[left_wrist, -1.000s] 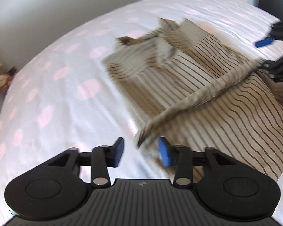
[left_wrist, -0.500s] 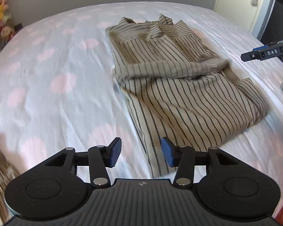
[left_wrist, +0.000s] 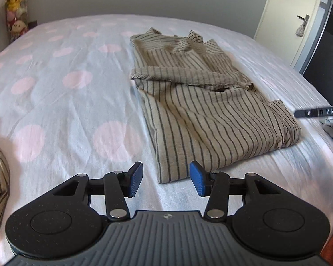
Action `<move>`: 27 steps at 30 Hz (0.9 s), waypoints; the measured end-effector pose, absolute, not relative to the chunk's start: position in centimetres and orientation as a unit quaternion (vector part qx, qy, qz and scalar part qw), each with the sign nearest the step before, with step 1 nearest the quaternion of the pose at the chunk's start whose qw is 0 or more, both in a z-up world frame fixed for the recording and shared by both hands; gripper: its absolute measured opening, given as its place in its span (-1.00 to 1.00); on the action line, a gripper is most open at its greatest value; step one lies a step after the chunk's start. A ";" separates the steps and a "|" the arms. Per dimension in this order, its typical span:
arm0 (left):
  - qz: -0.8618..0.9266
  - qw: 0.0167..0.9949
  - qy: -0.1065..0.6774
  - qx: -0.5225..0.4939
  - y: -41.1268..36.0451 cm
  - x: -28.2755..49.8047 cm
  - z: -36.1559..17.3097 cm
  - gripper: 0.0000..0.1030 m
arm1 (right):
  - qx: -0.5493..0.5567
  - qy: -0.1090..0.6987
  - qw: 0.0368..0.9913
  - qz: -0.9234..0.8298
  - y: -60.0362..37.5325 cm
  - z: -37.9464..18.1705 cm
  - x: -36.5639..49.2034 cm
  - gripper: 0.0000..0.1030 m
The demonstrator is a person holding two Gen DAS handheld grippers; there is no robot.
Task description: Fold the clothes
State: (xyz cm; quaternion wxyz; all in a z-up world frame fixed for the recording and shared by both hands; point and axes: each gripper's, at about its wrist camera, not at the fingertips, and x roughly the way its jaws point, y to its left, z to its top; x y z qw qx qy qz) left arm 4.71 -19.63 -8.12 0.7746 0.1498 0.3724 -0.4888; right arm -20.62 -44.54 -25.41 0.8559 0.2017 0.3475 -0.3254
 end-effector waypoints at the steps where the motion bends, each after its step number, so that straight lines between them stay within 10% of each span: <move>1: -0.492 0.773 0.369 0.155 -19.9 4.4 -8.4 -0.12 | 0.203 0.344 0.856 -0.329 -43.9 -26.0 -21.2 0.65; 9: -0.489 0.782 0.351 0.163 -21.0 4.0 -11.0 -0.11 | 0.203 0.315 0.859 -0.349 -42.3 -28.7 -22.1 0.43; 15: -0.502 0.780 0.333 0.171 -21.6 3.6 -12.1 -0.71 | 0.256 0.287 0.860 -0.336 -43.7 -31.1 -22.6 -0.13; 17: -0.501 0.785 0.323 0.170 -21.4 3.6 -11.9 -0.92 | 0.256 0.277 0.863 -0.336 -43.8 -30.8 -22.7 -0.86; 27: -0.468 0.791 0.333 0.210 -21.2 3.7 -12.5 -1.00 | 0.245 0.288 0.841 -0.387 -44.1 -31.2 -23.6 -0.93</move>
